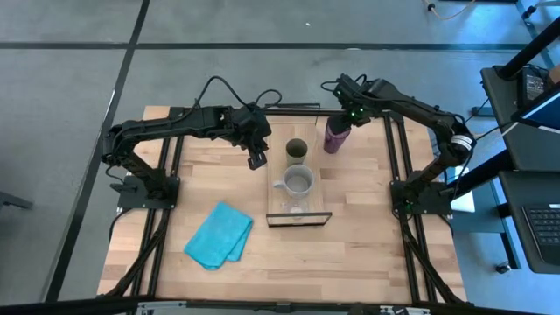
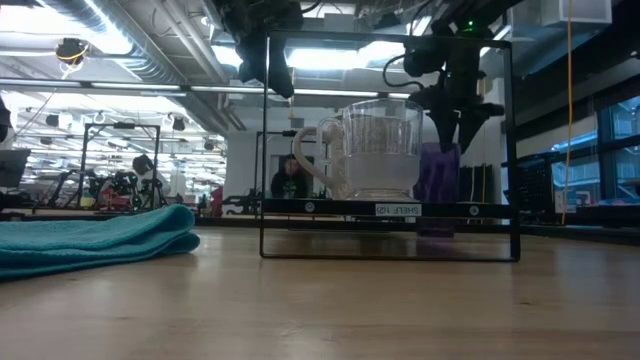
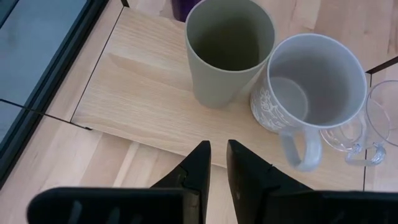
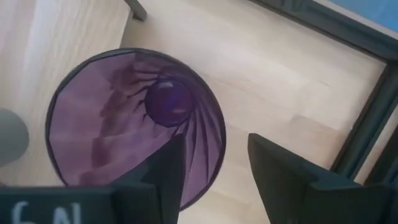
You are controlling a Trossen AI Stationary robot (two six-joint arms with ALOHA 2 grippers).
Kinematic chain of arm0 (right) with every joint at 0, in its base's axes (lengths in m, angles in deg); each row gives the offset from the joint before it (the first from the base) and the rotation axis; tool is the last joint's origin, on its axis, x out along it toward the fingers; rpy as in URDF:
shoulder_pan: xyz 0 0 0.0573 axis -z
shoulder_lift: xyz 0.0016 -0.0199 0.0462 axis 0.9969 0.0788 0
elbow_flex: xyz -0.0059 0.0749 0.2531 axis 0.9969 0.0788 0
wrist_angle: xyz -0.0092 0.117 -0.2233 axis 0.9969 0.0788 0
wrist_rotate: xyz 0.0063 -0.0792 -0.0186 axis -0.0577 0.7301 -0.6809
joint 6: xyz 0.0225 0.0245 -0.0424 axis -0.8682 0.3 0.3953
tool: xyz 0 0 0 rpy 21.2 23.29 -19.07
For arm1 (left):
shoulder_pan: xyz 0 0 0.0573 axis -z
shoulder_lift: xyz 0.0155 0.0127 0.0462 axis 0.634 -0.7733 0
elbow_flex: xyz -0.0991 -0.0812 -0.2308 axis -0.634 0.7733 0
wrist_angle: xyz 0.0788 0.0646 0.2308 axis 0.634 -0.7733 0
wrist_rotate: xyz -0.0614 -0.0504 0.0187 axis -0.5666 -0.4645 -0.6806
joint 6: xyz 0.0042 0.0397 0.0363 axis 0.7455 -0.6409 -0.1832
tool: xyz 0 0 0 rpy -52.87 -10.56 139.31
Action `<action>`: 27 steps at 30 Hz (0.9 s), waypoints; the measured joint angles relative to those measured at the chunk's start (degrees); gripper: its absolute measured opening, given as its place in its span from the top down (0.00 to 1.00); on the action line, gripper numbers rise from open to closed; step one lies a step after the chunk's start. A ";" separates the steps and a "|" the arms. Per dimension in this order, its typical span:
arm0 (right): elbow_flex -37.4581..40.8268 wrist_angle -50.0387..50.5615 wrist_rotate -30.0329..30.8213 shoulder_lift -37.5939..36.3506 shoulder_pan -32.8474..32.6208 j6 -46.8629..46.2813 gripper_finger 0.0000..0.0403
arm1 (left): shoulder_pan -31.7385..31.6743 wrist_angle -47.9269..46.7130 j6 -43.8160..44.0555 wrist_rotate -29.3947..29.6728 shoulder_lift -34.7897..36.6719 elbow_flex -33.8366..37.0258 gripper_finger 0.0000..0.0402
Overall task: Stack small to large cups/mugs on shelf
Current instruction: Put the purple cup on the shelf
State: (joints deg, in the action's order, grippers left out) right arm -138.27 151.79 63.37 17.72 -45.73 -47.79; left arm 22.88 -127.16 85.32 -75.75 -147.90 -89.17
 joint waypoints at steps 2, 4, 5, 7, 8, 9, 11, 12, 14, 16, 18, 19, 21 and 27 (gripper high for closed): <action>0.00 -0.35 0.03 0.23 -0.13 0.15 0.57 | 0.00 0.00 0.29 0.00 -0.02 0.00 0.88; 0.00 -0.78 0.30 0.62 -0.28 0.19 0.57 | 0.00 0.00 0.90 0.01 -0.02 0.00 0.88; 0.00 -0.87 0.29 0.96 -0.28 0.31 0.57 | 0.00 0.00 0.95 0.02 -0.02 0.00 0.88; 0.00 -1.12 0.25 1.84 -0.28 0.54 0.57 | 0.00 0.00 1.02 0.12 -0.02 0.00 0.88; 0.00 -1.12 0.22 2.36 -0.28 0.92 0.57 | 0.00 0.00 1.03 0.15 -0.02 0.00 0.88; 0.00 -1.14 0.09 2.87 -0.28 1.51 0.57 | 0.00 0.00 1.03 0.15 -0.02 0.00 0.88; 0.00 -1.40 -0.03 3.62 -0.28 1.68 0.57 | 0.00 0.00 1.03 0.17 -0.02 0.00 0.88; 0.02 -1.58 -0.08 3.81 -0.28 1.62 0.57 | 0.00 0.00 1.03 0.17 -0.02 0.00 0.88; 0.02 -1.71 -0.08 3.85 -0.33 1.61 0.57 | 0.00 0.00 1.03 0.20 -0.02 0.00 0.88; 0.02 -1.99 -0.06 3.85 -0.44 1.59 0.57 | 0.00 0.00 1.03 0.20 -0.02 0.00 0.88; 0.02 -1.95 -0.06 3.85 -0.44 1.62 0.57 | 0.00 0.00 1.03 0.20 -0.02 0.00 0.88; 0.02 -1.89 -0.06 3.85 -0.44 1.62 0.57 | 0.00 0.00 1.03 0.20 -0.02 0.00 0.88; 0.02 -1.88 -0.06 3.85 -0.44 1.62 0.60 | 0.00 0.00 1.03 0.20 -0.02 0.00 0.88; 0.02 -1.88 -0.04 3.83 -0.57 2.85 0.79 | 0.00 -0.01 1.03 0.20 -0.02 0.00 0.88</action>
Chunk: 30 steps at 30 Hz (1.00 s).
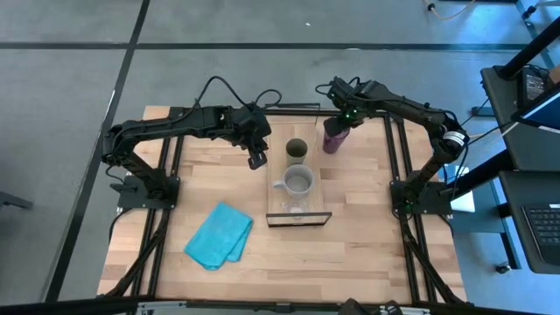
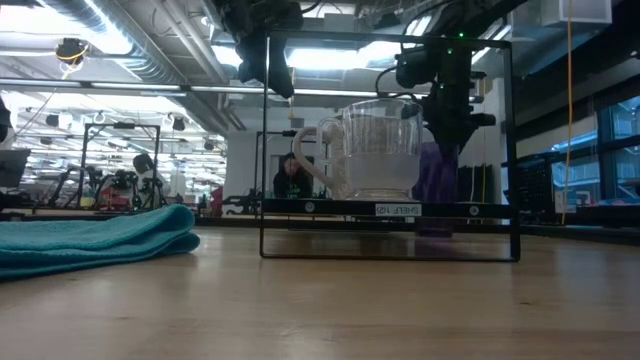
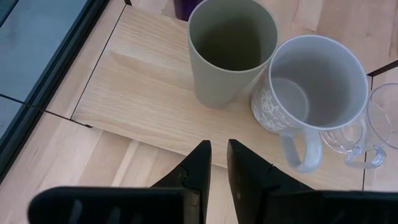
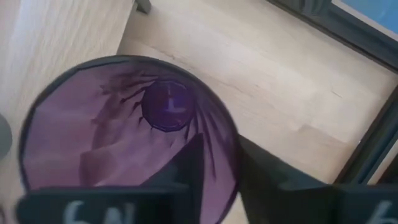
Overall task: Stack small to large cups/mugs on shelf
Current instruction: Put the purple cup on the shelf
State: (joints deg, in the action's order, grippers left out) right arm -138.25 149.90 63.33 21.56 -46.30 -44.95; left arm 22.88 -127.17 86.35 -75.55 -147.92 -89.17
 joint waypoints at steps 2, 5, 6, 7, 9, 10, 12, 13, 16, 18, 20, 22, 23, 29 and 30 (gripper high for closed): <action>0.00 0.00 -0.01 0.01 0.00 0.32 0.86 | 0.02 0.01 0.00 -0.02 0.00 0.00 0.88; -0.02 -0.35 -0.24 -0.05 0.00 0.26 0.94 | 0.00 -0.02 0.00 -0.02 0.00 0.00 0.88; -0.06 -0.69 -0.64 -0.17 -0.04 0.30 0.96 | 0.02 -0.02 0.00 -0.02 0.00 0.00 0.88; -0.09 -0.70 -0.56 -0.30 -0.25 0.44 0.97 | 0.01 -0.02 0.00 -0.02 0.00 0.00 0.88; -0.13 -1.06 -0.53 -0.55 -0.39 1.57 0.97 | 0.01 -0.02 0.00 -0.02 0.00 0.00 0.88; -0.50 -0.73 -0.64 -0.58 -0.40 1.90 0.97 | 0.02 -0.05 0.00 -0.02 0.00 0.00 0.88; -1.95 0.20 -0.92 -0.58 -0.39 2.15 0.96 | 0.02 -0.28 0.00 -0.02 0.00 0.00 0.88; -3.16 0.77 -0.93 -0.58 -0.38 2.24 0.96 | 0.02 -0.30 0.00 -0.02 0.00 0.00 0.88; -6.99 3.39 -1.76 -0.73 -0.35 3.36 0.97 | 0.02 -0.28 0.00 -0.02 0.00 0.00 0.88; -9.89 5.69 -2.47 -0.73 -0.35 3.49 0.97 | 0.02 -0.29 0.01 -0.03 -0.02 0.00 0.88; -12.96 8.32 -2.51 -0.75 -0.37 3.60 0.97 | 0.02 -0.28 0.00 -0.03 -0.02 0.00 0.88; -16.26 10.29 -2.64 -0.75 -0.39 3.61 0.97 | 0.02 -0.28 0.02 -0.04 -0.02 0.00 0.88; -17.93 10.74 -2.64 -0.74 -0.38 3.61 0.97 | 0.02 -0.28 0.00 -0.04 -0.02 0.00 0.88; -27.33 9.25 -1.49 -0.13 -1.14 1.93 0.97 | 0.02 -0.26 0.00 -0.04 -0.02 0.00 0.88; -28.62 9.18 -1.72 0.38 -1.17 1.65 0.97 | 0.02 -0.26 0.00 -0.04 -0.02 0.00 0.88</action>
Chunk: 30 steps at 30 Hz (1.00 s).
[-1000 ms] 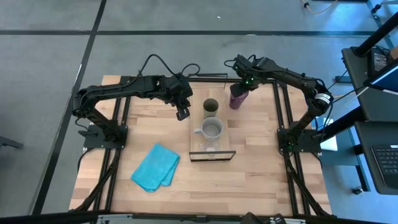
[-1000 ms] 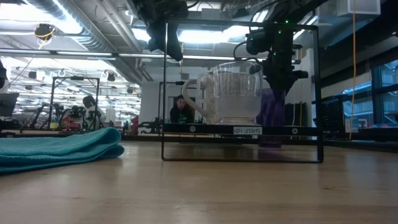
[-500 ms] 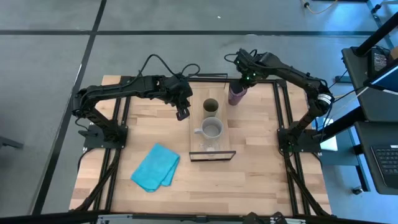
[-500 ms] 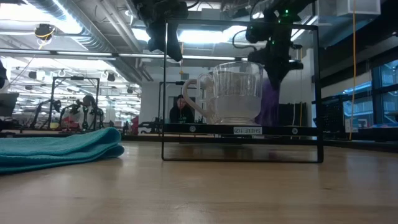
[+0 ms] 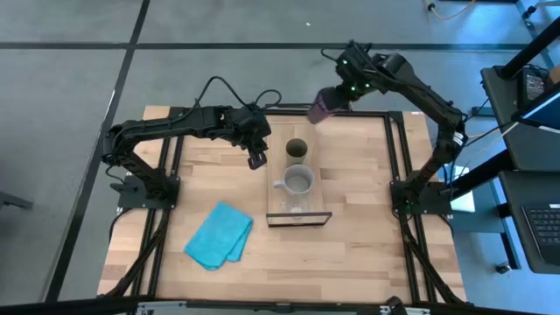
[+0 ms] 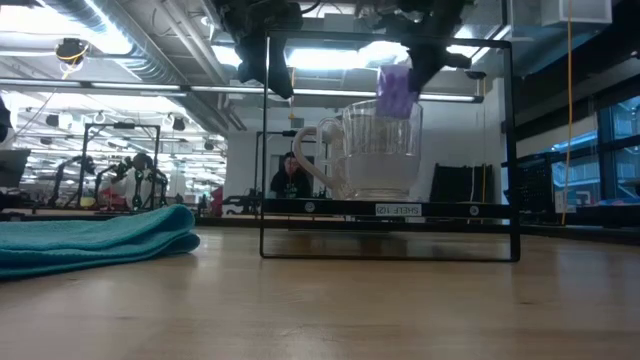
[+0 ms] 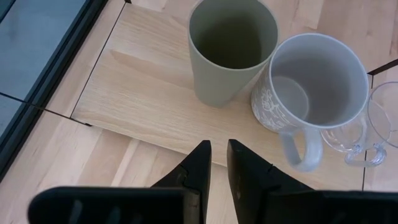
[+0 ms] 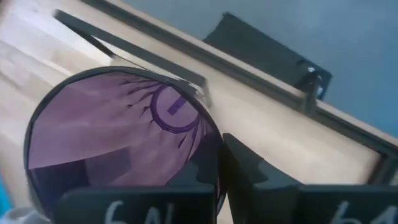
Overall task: Stack small to large cups/mugs on shelf
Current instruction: Put the purple cup on the shelf
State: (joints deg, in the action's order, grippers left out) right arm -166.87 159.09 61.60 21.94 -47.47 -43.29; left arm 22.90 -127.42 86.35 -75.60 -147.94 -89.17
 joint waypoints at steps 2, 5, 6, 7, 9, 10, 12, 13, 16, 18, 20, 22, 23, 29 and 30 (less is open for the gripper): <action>-2.15 0.59 -1.12 1.44 -0.56 -0.75 0.97 | 0.00 0.00 0.00 0.00 0.00 0.00 0.88; -5.17 1.92 -1.18 4.46 -2.06 -1.15 0.97 | 0.00 0.00 0.00 0.00 0.00 0.00 0.88; -6.29 2.29 -1.23 5.56 -2.77 -1.10 0.97 | 0.00 0.00 0.00 0.00 0.00 0.00 0.88; -7.53 2.64 -1.26 6.82 -3.42 -0.84 0.97 | 0.00 0.00 0.00 0.00 0.00 0.00 0.88; -10.30 3.96 -0.83 9.47 -4.48 0.11 0.97 | 0.00 -0.02 0.00 0.00 0.00 0.00 0.88; -11.79 4.97 -0.41 10.89 -4.84 0.25 0.97 | 0.00 -0.10 0.01 0.00 0.00 0.00 0.88; -14.88 6.74 -0.30 13.44 -5.08 0.40 0.97 | 0.00 -0.68 0.19 0.00 0.00 0.00 0.88; -16.36 7.47 -0.28 14.50 -5.16 0.46 0.97 | 0.00 -0.96 0.38 0.00 0.00 0.00 0.88; -20.72 8.77 -0.23 17.68 -5.14 1.34 0.97 | 0.00 -1.92 0.52 0.38 0.00 0.00 0.88; -23.42 8.57 -0.85 19.71 -5.48 1.44 0.97 | 0.00 -2.37 0.57 0.96 0.00 0.00 0.88; -25.71 9.03 -2.12 21.48 -5.71 1.39 0.97 | 0.00 -2.76 0.74 1.05 0.00 0.00 0.88; -26.09 9.22 -2.89 22.52 -6.09 1.12 0.97 | 0.00 -3.39 1.41 1.25 0.00 0.00 0.88; -25.49 9.52 -3.22 22.73 -6.13 1.11 0.97 | 0.00 -3.73 1.63 1.58 0.00 0.00 0.88; -25.02 11.77 -3.36 24.77 -7.12 1.56 0.97 | 0.00 -4.93 1.75 2.71 0.00 0.00 0.88; -25.02 11.47 -3.36 24.92 -7.32 1.56 0.97 | 0.00 -4.92 1.75 2.71 0.00 0.00 0.88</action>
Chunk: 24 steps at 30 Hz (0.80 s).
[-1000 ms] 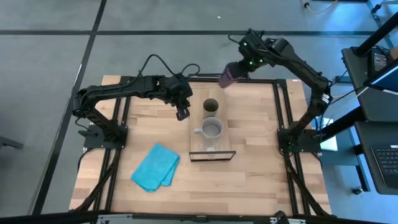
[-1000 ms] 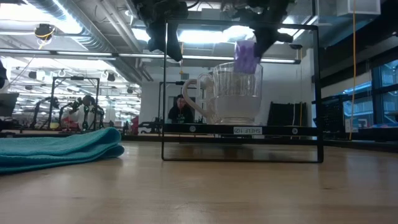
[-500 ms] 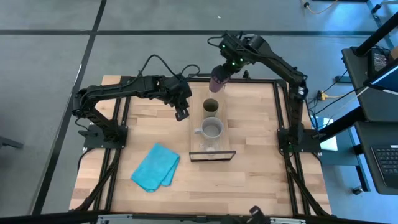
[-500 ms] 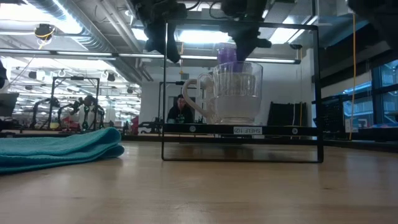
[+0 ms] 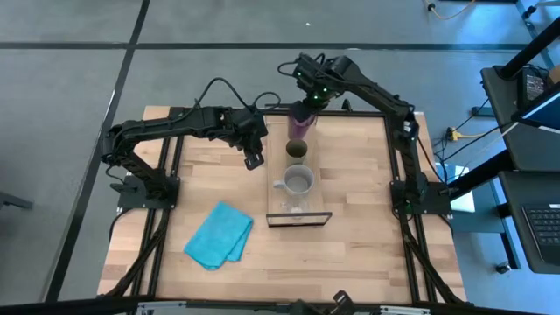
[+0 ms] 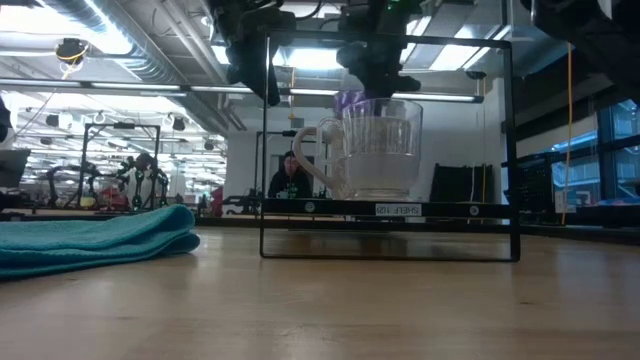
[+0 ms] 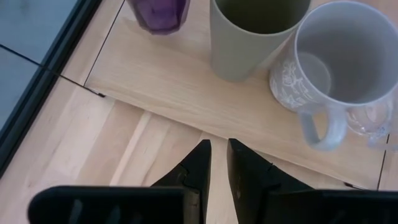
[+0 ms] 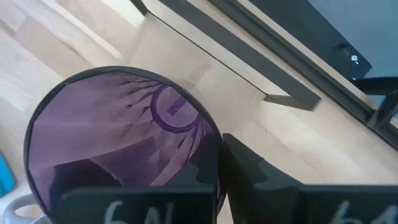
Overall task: Stack small to large cups/mugs on shelf
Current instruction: Put the purple cup on the shelf
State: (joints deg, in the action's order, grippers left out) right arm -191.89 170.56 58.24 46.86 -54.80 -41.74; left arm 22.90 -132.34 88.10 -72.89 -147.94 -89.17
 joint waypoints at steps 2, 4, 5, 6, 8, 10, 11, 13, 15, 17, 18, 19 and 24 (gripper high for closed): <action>0.00 -0.80 -0.02 0.29 -0.26 0.04 0.97 | 0.00 0.00 0.01 0.00 0.00 0.00 0.88; 0.01 -1.32 -0.04 0.62 -0.50 0.04 0.97 | 0.00 0.00 0.01 -0.01 0.00 0.00 0.88; 0.00 -1.51 -0.04 0.76 -0.61 0.04 0.97 | 0.00 0.00 0.00 0.00 0.00 0.00 0.88; 0.00 -1.63 -0.17 0.84 -0.67 0.02 0.97 | -0.02 0.00 0.00 0.00 0.00 0.02 0.88; 0.00 -1.64 -1.05 1.22 -0.90 -0.09 0.97 | -0.02 0.00 0.00 -0.02 0.00 0.00 0.88; 0.00 -1.61 -1.10 1.77 -1.19 -0.09 0.97 | 0.00 0.02 0.00 -0.02 0.00 0.02 0.88; 0.02 -1.61 -1.11 2.09 -1.36 -0.09 0.97 | 0.00 0.02 0.00 -0.02 0.00 0.01 0.88; 0.04 -1.62 -1.17 2.49 -1.69 0.01 0.97 | -0.01 0.02 0.12 -0.02 0.00 0.01 0.88; 0.04 -1.62 -1.18 2.76 -1.82 0.03 0.97 | -0.01 0.02 0.20 -0.04 0.00 0.01 0.88; 0.04 -1.63 -1.28 2.91 -1.79 0.11 0.97 | 0.00 0.02 0.20 -0.07 0.00 0.00 0.88; 0.04 -1.72 -1.11 2.93 -1.76 0.11 0.97 | 0.00 0.02 0.20 -0.07 0.00 0.00 0.88; 0.04 -1.96 -1.09 2.93 -1.76 0.11 0.97 | -0.02 0.02 0.22 -0.07 0.00 0.00 0.88; 0.04 -1.77 -1.09 2.91 -1.71 0.09 0.95 | 0.00 0.02 0.22 -0.10 0.00 0.01 0.88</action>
State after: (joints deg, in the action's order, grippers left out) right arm -191.84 168.79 57.15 49.77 -56.51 -41.65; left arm 22.90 -132.32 88.32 -72.98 -147.94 -89.16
